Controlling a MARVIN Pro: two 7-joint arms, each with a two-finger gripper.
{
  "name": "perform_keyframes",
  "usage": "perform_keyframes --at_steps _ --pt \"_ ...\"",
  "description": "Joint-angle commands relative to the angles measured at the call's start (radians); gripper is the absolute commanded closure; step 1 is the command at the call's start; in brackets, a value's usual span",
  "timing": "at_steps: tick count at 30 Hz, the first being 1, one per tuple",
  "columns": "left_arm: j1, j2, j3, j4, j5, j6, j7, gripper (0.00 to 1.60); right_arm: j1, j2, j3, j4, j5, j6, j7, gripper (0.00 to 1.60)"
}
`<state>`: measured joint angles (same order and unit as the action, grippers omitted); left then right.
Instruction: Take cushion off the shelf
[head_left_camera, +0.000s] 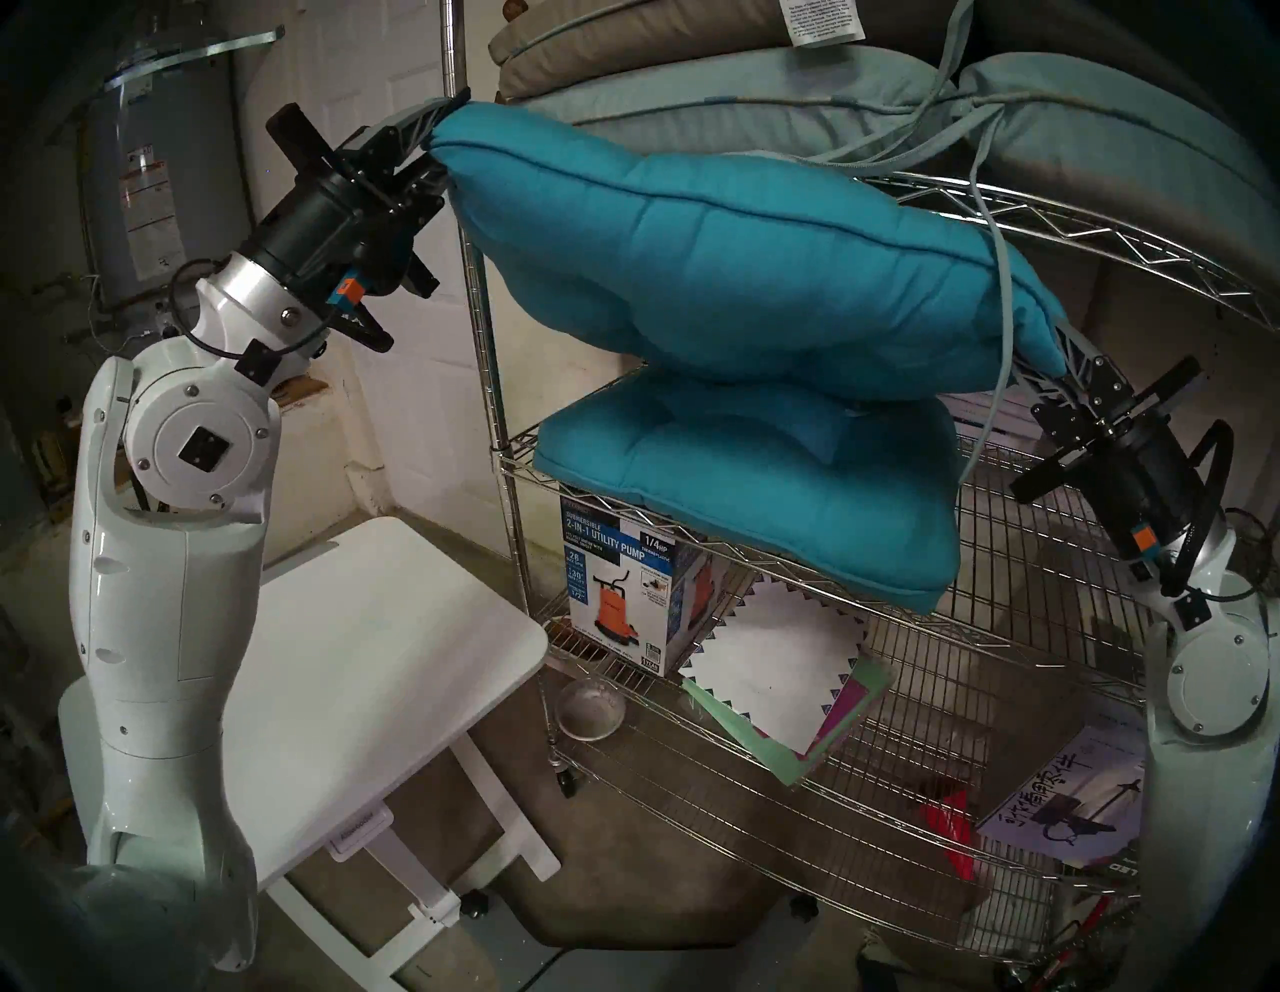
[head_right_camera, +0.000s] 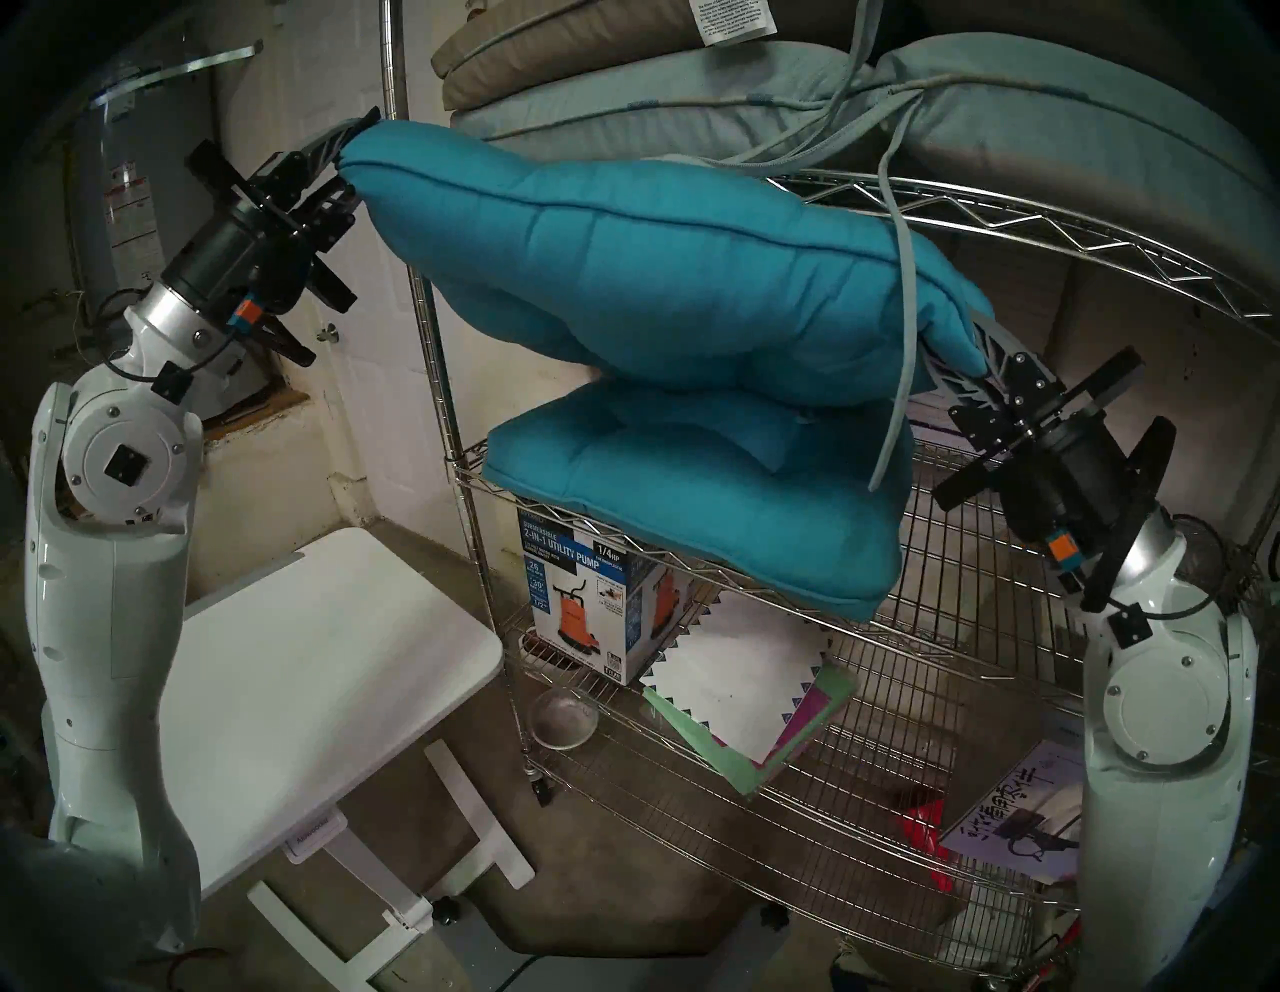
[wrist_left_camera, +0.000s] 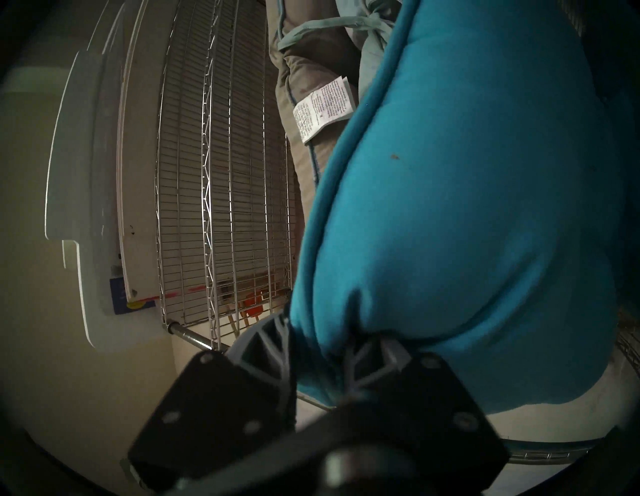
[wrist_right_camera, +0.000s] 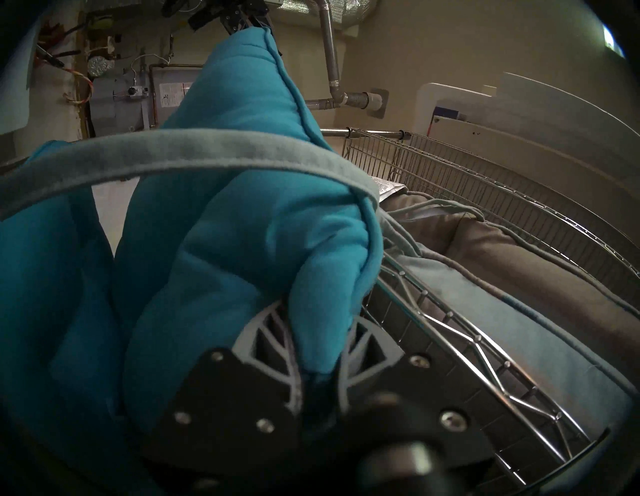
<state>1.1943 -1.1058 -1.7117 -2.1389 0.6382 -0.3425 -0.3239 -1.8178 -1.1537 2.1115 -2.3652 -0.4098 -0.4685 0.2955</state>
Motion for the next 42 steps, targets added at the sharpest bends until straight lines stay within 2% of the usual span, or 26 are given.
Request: perform_keyframes --at_steps 1,21,31,42 --pt "-0.006 -0.008 -0.059 -0.07 -0.032 -0.001 0.023 1.6 0.006 -0.004 0.018 -0.04 0.034 0.016 0.001 1.6" --pt "0.042 -0.02 -0.16 -0.179 -0.092 0.007 -0.038 1.6 -0.029 -0.039 0.074 -0.078 0.103 0.033 0.034 1.6" --pt "0.081 -0.032 -0.223 -0.236 -0.123 0.006 -0.069 1.6 -0.053 -0.05 0.099 -0.078 0.154 -0.012 0.036 1.6" --pt "0.084 -0.045 -0.296 -0.302 -0.168 0.015 -0.102 1.6 -0.069 -0.056 0.131 -0.078 0.202 -0.057 0.038 1.6"
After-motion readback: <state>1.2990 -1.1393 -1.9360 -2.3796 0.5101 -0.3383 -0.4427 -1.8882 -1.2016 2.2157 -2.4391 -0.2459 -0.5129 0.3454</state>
